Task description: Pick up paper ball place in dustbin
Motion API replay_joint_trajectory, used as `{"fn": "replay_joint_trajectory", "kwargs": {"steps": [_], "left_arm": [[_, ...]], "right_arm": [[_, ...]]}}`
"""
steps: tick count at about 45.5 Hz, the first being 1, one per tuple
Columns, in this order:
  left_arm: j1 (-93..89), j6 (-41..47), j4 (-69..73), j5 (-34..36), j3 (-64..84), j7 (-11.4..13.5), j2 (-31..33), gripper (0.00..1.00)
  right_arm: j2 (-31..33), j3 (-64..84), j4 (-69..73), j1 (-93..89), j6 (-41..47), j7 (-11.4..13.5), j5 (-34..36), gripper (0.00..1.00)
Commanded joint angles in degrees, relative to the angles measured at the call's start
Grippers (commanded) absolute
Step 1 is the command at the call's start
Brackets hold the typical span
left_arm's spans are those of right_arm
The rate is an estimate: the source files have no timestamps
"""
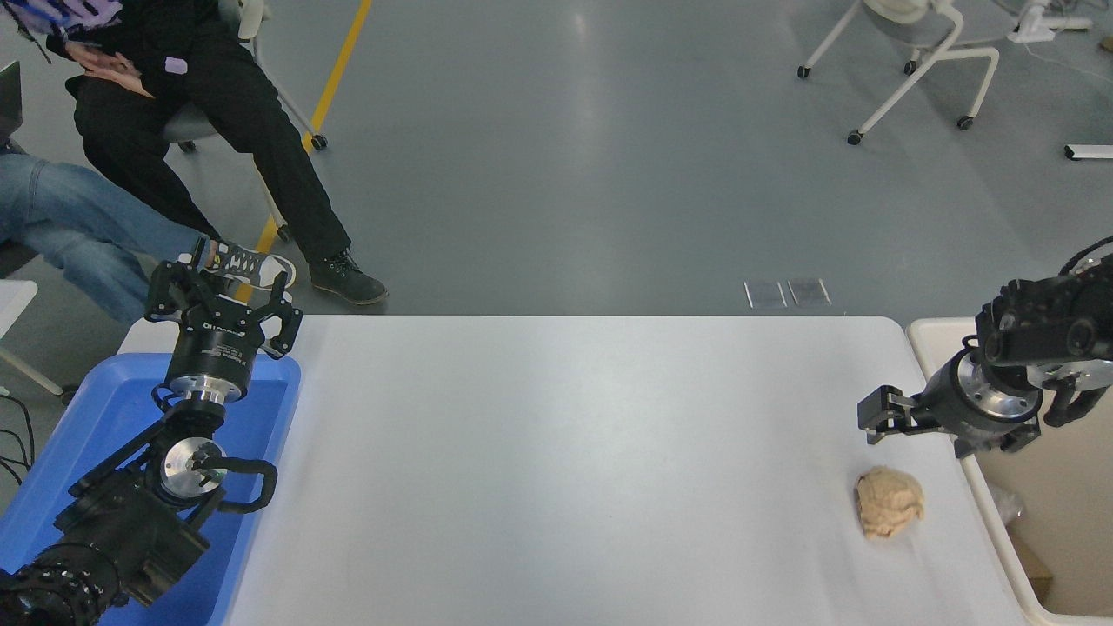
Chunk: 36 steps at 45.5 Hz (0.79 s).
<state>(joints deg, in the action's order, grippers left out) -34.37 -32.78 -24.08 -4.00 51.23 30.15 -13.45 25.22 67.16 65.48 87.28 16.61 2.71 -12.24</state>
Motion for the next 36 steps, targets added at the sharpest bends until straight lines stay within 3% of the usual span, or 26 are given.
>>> {"fn": "replay_joint_trajectory", "kwargs": {"steps": [1, 36], "left_arm": [[0.0, 0.0, 0.0, 0.0, 0.0, 0.0, 0.0, 0.99], [0.0, 0.0, 0.0, 0.0, 0.0, 0.0, 0.0, 0.99]], "right_arm": [[1.1, -4.8, -4.3, -8.8, -5.8, 0.0, -1.3, 0.98], [-1.9, -11.9, -15.7, -21.2, -6.3, 0.0, -1.3, 0.98]]}}
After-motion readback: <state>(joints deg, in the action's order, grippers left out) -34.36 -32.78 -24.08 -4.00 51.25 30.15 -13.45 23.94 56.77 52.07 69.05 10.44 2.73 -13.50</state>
